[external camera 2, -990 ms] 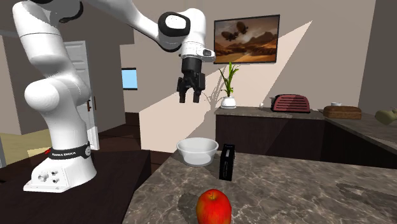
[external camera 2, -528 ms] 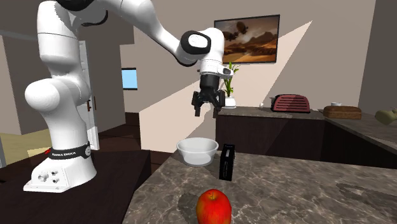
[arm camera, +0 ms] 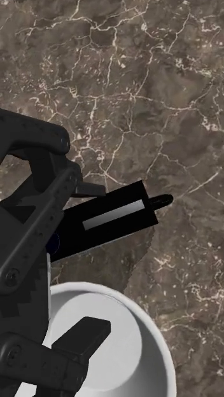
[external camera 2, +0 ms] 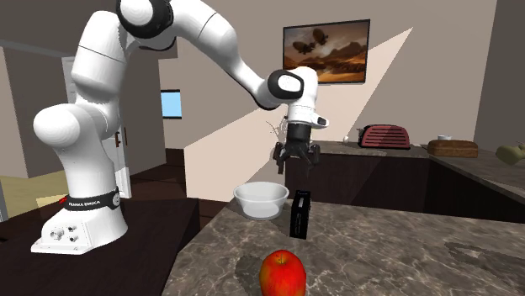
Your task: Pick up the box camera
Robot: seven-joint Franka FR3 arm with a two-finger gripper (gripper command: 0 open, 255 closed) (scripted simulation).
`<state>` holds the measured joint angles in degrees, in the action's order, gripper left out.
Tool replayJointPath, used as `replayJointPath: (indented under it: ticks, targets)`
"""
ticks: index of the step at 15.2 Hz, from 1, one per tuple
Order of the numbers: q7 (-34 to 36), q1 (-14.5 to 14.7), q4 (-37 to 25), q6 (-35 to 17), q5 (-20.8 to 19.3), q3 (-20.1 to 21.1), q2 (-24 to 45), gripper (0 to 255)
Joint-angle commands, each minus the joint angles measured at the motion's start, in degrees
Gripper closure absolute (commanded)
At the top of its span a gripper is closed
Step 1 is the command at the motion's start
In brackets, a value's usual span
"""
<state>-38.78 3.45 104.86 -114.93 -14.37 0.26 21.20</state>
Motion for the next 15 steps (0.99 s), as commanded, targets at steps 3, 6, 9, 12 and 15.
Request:
replayJointPath:
  ticks: [3, 6, 9, 12, 15]
  targets:
    - [-3.39, 0.72, -9.11, 0.69, -1.03, 0.80, 9.72, 0]
    - [-3.16, 0.74, -8.97, -0.39, -1.19, 0.75, 10.70, 0]
    - [-2.74, 0.75, -8.65, -2.00, -1.39, 0.67, 12.03, 0]
    - [-2.39, 0.76, -8.46, -3.35, -1.58, 0.59, 13.23, 0]
    - [-2.38, 0.75, -8.35, -3.46, -1.59, 0.58, 13.23, 255]
